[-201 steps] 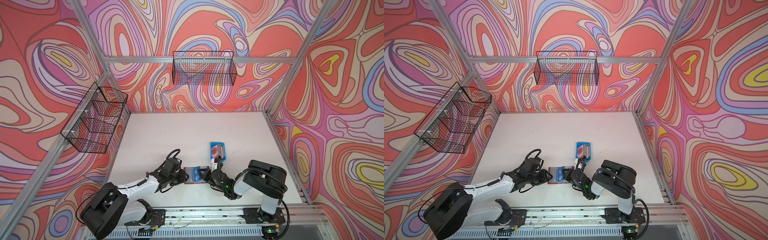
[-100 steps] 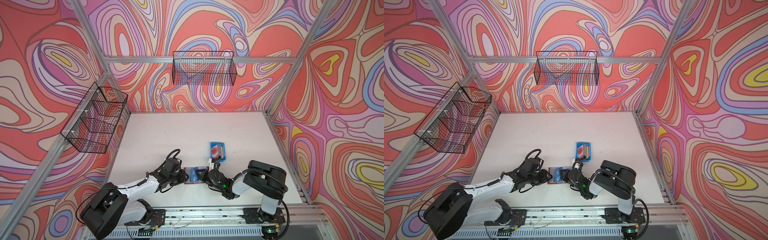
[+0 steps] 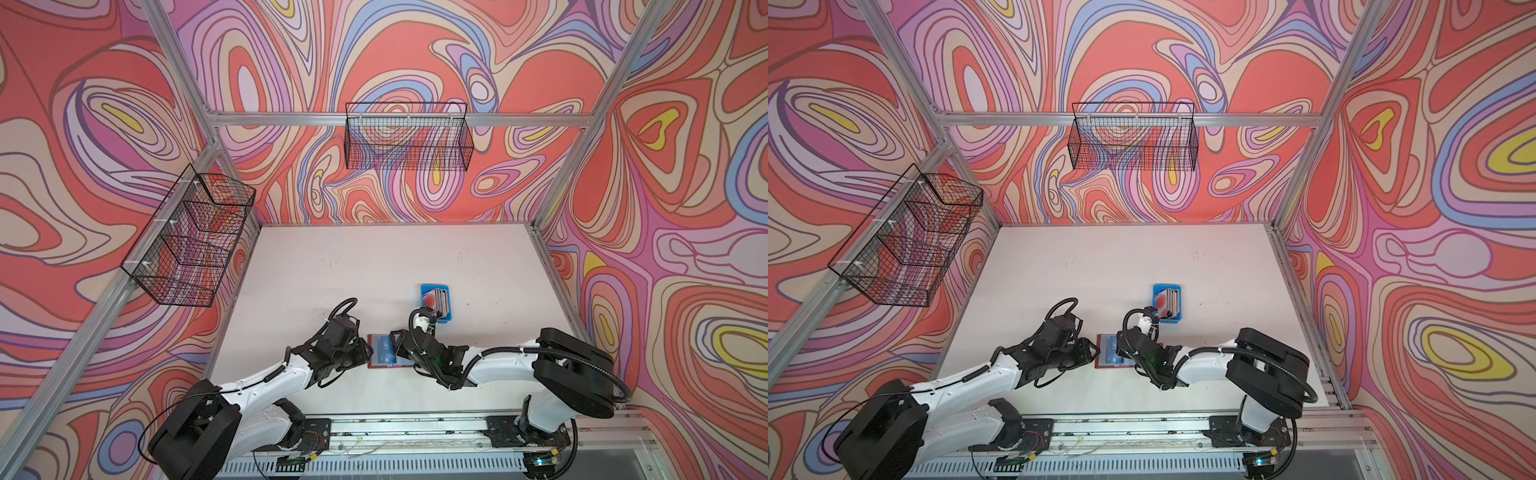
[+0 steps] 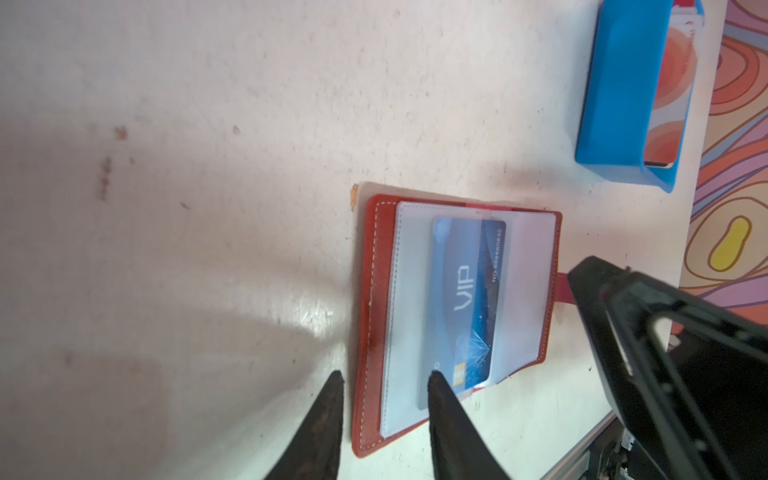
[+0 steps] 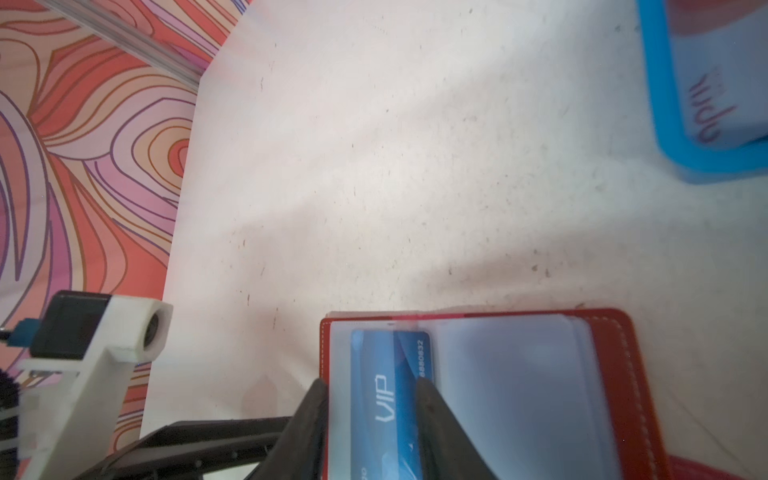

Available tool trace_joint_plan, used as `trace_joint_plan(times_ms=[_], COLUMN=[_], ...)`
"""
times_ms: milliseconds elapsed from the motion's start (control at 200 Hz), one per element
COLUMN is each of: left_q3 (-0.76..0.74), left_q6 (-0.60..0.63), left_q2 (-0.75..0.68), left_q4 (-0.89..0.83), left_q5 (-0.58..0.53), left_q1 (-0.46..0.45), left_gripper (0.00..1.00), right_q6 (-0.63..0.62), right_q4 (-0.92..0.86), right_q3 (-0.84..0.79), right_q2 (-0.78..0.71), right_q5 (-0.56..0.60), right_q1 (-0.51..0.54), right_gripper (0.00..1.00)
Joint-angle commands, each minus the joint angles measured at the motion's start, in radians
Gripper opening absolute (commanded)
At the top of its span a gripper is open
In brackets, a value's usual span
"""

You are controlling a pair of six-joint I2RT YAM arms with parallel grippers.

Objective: Put the credit cards into the card holder

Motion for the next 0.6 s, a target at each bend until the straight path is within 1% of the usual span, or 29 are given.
trace_joint_plan(times_ms=[0,115,215,381,591], left_q3=[0.005,-0.002,0.000,0.018,0.045], left_q6=[0.006,0.004,0.000,0.013,0.026], left_q2=[-0.040,-0.063,-0.052,-0.007,0.070], left_q4=[-0.051,-0.059,-0.064,-0.065,-0.064], left_q5=[-0.054,-0.076,-0.083,-0.069,-0.043], left_q1=[-0.005,-0.005,-0.005,-0.005,-0.005], left_gripper=[0.37,0.38,0.38,0.36,0.33], right_q6=[-0.026,-0.035,-0.044,-0.045,-0.049], right_q4=[-0.159,-0.147,-0.148,-0.148,-0.127], right_q3=[0.001,-0.006,0.009,0.030,0.048], right_q2=[-0.042,-0.049,-0.027,0.010,0.058], right_q5=[0.082,0.069,0.052,0.050,0.019], right_q1=[0.007,0.008,0.014,0.032,0.034], right_gripper=[0.42,0.43,0.43,0.42,0.41])
